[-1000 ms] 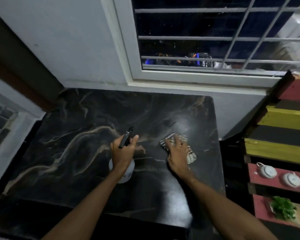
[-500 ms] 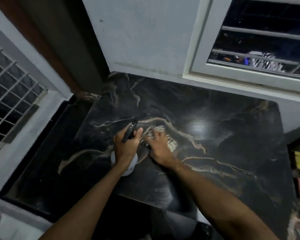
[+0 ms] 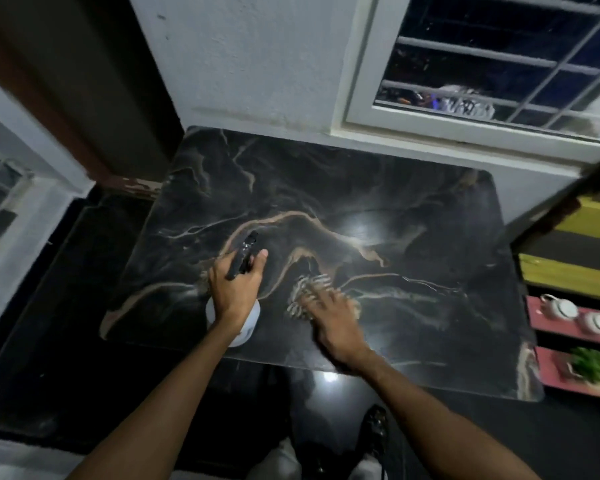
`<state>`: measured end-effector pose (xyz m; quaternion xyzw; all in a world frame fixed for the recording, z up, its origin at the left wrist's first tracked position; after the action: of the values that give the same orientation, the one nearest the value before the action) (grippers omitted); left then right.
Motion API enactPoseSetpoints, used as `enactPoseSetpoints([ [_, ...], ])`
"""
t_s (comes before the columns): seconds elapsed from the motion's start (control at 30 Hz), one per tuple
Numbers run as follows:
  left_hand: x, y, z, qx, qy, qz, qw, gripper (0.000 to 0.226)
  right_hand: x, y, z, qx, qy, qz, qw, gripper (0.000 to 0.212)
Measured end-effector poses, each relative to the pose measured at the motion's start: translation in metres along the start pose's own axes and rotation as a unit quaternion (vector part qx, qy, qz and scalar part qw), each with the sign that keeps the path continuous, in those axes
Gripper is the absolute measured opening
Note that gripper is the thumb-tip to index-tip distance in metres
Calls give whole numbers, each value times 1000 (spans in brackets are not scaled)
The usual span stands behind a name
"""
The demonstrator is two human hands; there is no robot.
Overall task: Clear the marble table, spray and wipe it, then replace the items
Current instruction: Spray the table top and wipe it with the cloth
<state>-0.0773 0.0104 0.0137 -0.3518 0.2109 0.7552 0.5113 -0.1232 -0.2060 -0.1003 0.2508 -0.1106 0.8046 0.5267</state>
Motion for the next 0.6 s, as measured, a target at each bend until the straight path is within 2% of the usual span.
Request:
enactPoseSetpoints([
  [0.03,-5,6,-1,7,3,0,1000,37,-23,6,12,-52,-4,-94,994,76],
  [0.1,-15,22,-9,25,10,-6,1000,39,-58,24,36,-138,-28,-270,953,75],
  [0.13,-21,31,-13,32,12,-11,999,40,-62,31,39,-161,-39,-311,936,74],
  [0.2,-31,50,-25,45,8,-26,999,42,-44,42,28,-151,-54,-294,942,76],
  [0.3,-48,78,-41,59,-6,-47,997,40,4,75,-12,-27,-57,-112,992,79],
  [0.33,-54,86,-47,65,-10,-54,996,37,7,90,-16,-3,-48,-65,997,78],
  [0.37,-61,97,-55,72,-13,-60,996,36,-6,108,-11,-14,-46,-56,997,77],
  [0.4,-68,107,-62,75,-14,-63,995,37,-26,123,-2,-44,-49,-84,994,76],
  [0.47,-84,126,-75,84,-16,-63,994,39,-75,158,30,-110,-42,-200,973,73],
  [0.53,-102,146,-89,92,-12,-61,994,40,-122,194,63,-166,-71,-341,923,76],
  [0.57,-114,156,-98,91,-12,-58,994,41,-135,208,76,-184,-92,-389,898,78],
  [0.6,-120,162,-102,93,-11,-54,994,42,-135,211,80,-194,-102,-400,890,80],
])
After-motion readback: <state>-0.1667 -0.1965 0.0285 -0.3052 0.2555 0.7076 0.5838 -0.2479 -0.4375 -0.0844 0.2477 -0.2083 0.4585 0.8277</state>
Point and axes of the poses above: each hand's wrist, its own y-axis away from the middle knuckle, its own z-axis out of the back of the hand, x = y × z, the point moved 1 cm from there along -y, towards the middle knuckle, and after that the axes turned 11 degrees about -y, right-handed, at the moved point
